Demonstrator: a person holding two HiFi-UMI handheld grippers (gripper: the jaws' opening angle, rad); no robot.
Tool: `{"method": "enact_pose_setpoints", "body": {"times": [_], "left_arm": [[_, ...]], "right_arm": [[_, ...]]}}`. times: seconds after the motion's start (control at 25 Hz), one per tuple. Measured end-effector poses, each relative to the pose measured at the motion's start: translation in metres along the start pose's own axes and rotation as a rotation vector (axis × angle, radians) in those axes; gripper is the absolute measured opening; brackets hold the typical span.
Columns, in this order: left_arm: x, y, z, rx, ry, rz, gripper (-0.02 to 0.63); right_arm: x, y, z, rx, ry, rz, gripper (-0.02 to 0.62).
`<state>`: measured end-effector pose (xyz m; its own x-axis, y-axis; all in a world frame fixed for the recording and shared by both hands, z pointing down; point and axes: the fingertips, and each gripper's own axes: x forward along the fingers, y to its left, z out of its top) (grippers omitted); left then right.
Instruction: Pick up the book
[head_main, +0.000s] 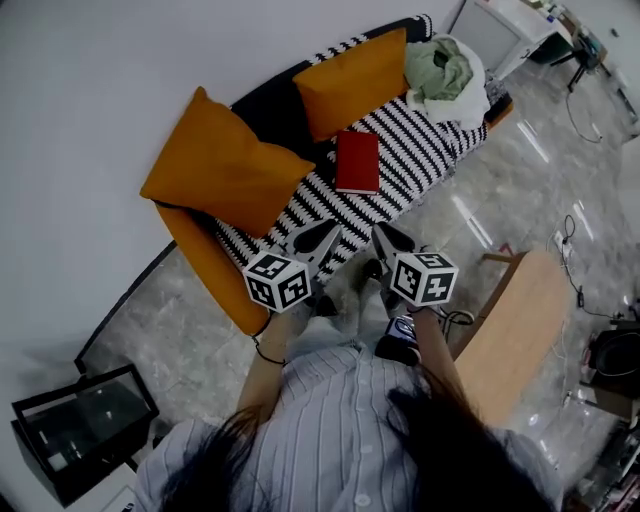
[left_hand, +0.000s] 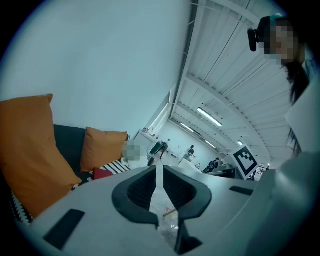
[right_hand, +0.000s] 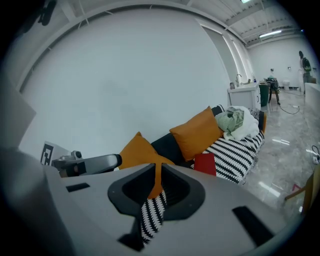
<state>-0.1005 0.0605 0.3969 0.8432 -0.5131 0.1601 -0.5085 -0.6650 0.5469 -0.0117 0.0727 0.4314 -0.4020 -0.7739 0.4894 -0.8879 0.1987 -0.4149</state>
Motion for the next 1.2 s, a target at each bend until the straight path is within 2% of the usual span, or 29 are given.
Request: {"method": "enact_pose_setpoints", "body": {"times": [0.44, 0.84, 1.0, 1.2], "left_arm": [[0.049, 0.045, 0.008, -0.048, 0.027, 0.044, 0.038], [0.124, 0.115, 0.025, -0.113, 0.021, 0.178, 0.038], [0.157, 0.143, 0.020, -0.119, 0.073, 0.220, 0.038], [0.196, 0.186, 0.013, -0.080, 0.131, 0.288, 0.041]], "right_arm": [[0.058, -0.047, 0.025, 0.049, 0.039, 0.017, 0.044], [0.135, -0.120, 0.057, 0.055, 0.142, 0.072, 0.044], [0.162, -0.155, 0.060, 0.076, 0.197, 0.086, 0.044], [0.203, -0.209, 0.062, 0.078, 0.249, 0.078, 0.044]]}}
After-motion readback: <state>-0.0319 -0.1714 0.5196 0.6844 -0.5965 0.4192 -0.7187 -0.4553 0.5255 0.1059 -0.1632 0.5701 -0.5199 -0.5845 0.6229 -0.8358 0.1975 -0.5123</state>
